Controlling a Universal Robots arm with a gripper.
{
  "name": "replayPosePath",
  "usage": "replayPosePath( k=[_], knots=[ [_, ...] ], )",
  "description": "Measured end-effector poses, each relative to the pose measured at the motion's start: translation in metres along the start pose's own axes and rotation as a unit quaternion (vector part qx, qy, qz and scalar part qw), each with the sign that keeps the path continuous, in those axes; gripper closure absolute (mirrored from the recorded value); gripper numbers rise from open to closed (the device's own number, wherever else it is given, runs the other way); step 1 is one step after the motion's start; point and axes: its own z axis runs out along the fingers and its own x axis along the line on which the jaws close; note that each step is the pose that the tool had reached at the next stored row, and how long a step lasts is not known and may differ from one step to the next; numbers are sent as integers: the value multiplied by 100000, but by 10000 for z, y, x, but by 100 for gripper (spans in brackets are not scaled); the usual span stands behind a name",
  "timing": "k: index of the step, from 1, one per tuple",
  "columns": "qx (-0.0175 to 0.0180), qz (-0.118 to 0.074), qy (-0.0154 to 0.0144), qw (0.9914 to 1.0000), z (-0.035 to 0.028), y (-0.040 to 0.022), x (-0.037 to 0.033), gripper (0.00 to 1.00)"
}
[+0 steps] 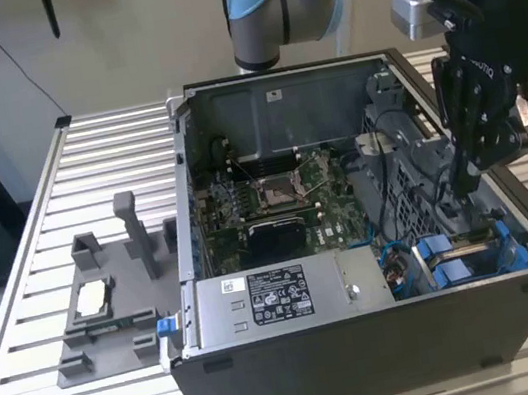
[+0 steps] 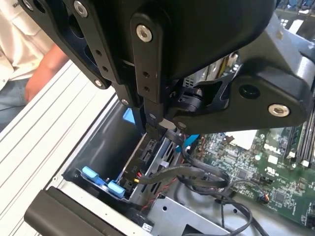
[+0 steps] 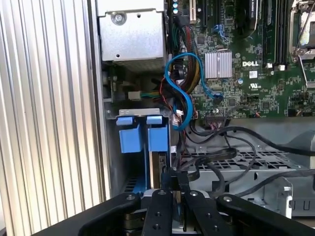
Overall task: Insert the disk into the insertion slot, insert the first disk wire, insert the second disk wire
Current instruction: 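Insert the second disk wire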
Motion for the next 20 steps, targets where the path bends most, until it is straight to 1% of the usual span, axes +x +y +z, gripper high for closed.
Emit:
replayPosePath(
  k=[6,9,10,12,15,16,17,18,20],
  knots=[
    [1003,-479,-89,99994,49,40,35,84],
    [1249,-495,-103,99991,77,47,53,84],
    [1397,-479,-119,99989,86,48,63,84],
    [1824,-445,-288,99982,105,50,80,84],
    [2911,-368,-595,99955,126,53,97,84],
    [3285,-340,-757,99943,131,54,100,84],
    [3580,-312,-960,99931,137,55,103,84],
    [3670,-299,-1034,99927,139,55,105,84],
    [3672,-304,-1041,99927,139,55,105,84]
  ],
)
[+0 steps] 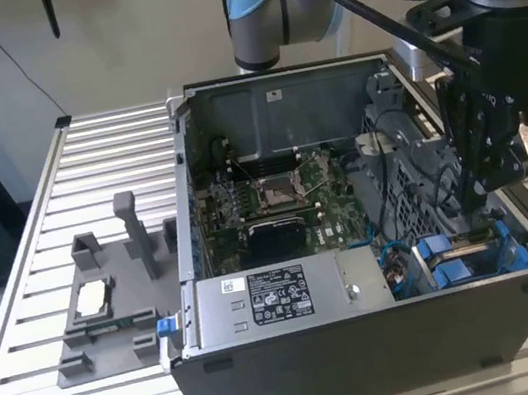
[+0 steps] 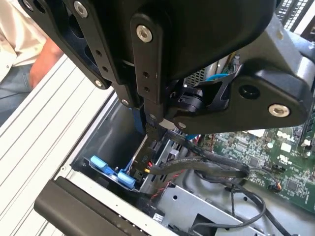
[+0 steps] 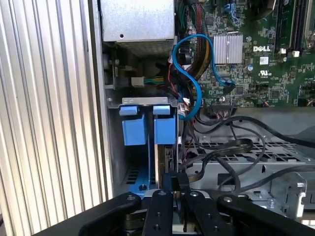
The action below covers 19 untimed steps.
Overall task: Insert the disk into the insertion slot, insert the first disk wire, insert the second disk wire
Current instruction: 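Insert the second disk wire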
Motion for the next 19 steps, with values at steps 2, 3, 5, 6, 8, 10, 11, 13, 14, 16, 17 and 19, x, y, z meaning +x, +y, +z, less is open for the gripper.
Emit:
replayPosePath(
  k=[2,3,5,6,8,10,11,13,14,16,17,19],
  knots=[
    [3,4,2,100000,1,1,1,84],
    [66,8,-8,100000,7,2,1,84],
    [460,31,-21,99999,24,7,1,84],
    [733,30,-34,99997,37,10,0,84],
    [1006,44,-47,99995,63,19,0,84],
    [1072,42,-39,99994,85,32,-1,84],
    [1105,48,-47,99994,97,38,-1,84],
    [1245,48,-53,99992,120,45,-1,84],
    [1384,54,-68,99990,131,48,-2,84],
    [1709,68,-74,99985,144,52,-2,84],
    [1745,65,-70,99985,144,52,-2,84],
    [1754,62,-67,99985,144,52,-2,84]
  ],
)
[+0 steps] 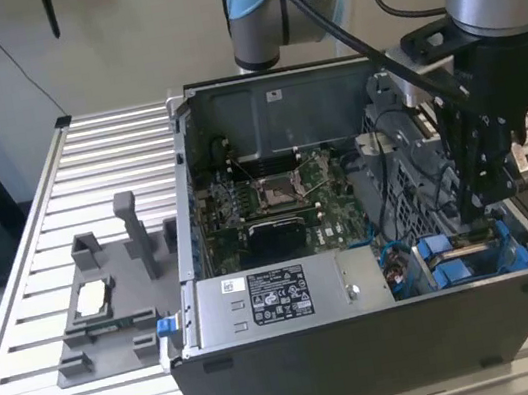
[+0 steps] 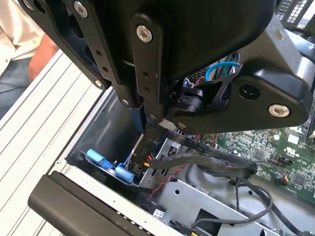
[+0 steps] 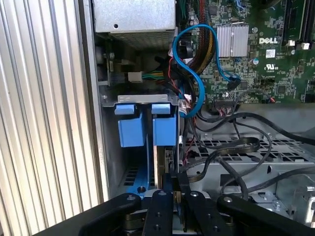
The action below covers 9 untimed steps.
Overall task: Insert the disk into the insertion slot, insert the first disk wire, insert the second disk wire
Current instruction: 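Insert the second disk wire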
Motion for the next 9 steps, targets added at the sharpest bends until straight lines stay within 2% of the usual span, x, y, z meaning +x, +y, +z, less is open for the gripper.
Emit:
replayPosePath(
  k=[9],
  knots=[
    [160,12,-17,100000,29,6,-1,84]
  ],
)
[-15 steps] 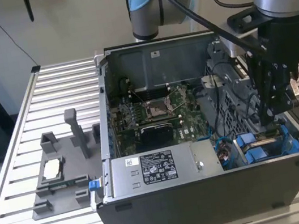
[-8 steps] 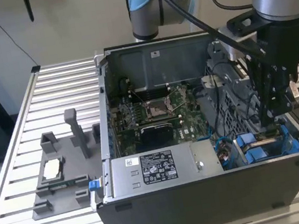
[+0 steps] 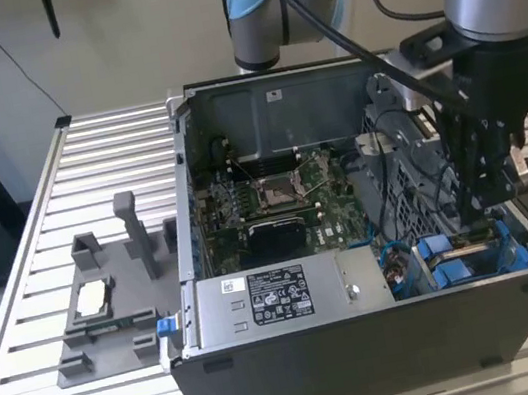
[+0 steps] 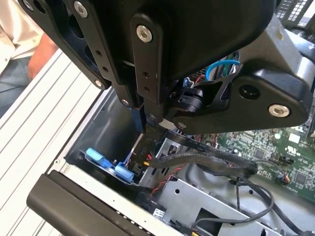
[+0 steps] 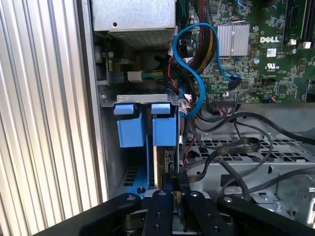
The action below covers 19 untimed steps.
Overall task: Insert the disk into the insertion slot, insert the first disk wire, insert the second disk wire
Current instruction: 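Insert the second disk wire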
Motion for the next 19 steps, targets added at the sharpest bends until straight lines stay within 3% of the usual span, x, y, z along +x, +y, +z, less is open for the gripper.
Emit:
replayPosePath(
  k=[19],
  knots=[
    [727,25,-29,99997,87,23,-2,84]
  ],
)
